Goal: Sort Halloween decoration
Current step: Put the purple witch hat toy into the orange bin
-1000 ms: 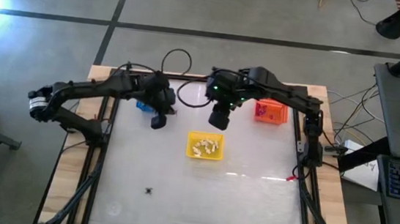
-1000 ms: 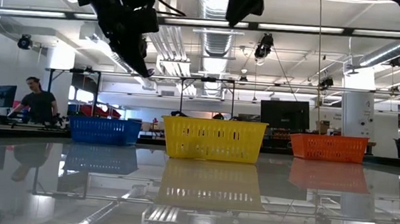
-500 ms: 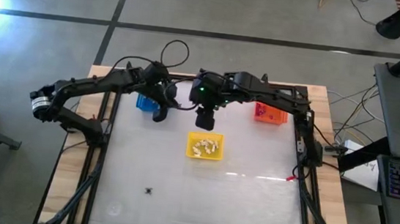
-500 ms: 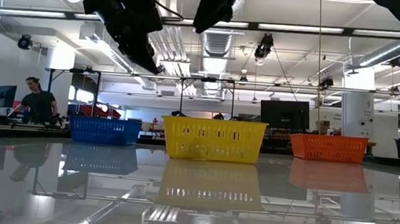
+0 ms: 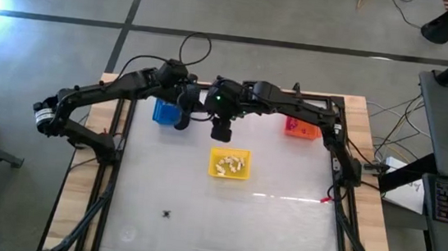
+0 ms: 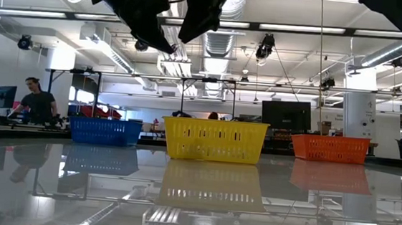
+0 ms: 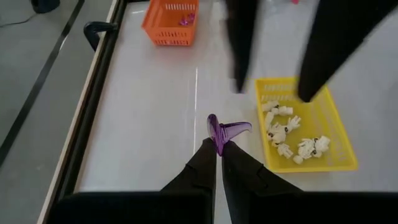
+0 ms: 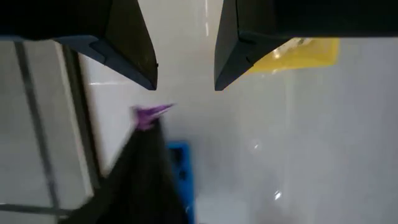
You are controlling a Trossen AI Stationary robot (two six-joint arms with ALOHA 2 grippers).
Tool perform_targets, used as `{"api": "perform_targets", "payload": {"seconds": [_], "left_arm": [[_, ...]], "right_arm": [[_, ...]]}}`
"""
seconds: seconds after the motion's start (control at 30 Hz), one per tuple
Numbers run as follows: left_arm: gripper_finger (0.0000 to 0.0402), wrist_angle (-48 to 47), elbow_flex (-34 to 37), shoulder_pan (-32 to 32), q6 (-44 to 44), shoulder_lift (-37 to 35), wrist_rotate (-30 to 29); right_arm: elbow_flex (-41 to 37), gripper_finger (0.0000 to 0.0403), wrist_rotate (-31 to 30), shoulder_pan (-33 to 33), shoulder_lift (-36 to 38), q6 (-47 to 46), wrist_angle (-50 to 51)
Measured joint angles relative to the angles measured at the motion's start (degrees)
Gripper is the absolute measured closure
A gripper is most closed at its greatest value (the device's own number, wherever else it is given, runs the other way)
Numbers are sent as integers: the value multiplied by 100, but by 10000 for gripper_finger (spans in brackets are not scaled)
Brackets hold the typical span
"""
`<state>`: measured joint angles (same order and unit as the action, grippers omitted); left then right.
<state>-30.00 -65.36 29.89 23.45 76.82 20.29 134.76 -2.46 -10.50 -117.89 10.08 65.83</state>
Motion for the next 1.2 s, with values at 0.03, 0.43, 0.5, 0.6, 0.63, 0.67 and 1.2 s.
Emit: {"api": "perform_targets", "payload": {"seconds": [0.03,0.43,0.5,0.6,0.63,0.67,1.2], "left_arm": [[401,3,2,0,15,0,15],[401,0,17,24,150,0,179],[401,-1,20,24,178,0,179],[401,0,21,24,200,0,179],[401,0,22,24,201,0,179],[401,0,22,24,200,0,179],[401,-5,25,24,202,0,176]], "right_arm": [[0,252,-38,-32,6,1,-49],[0,274,-2,-247,17,3,-232],[0,277,63,-247,11,3,-237],[0,277,143,-245,-36,-3,-297],[0,277,145,-241,-65,1,-354],[0,276,145,-240,-85,1,-419],[7,311,145,-256,-129,-6,-490]]}}
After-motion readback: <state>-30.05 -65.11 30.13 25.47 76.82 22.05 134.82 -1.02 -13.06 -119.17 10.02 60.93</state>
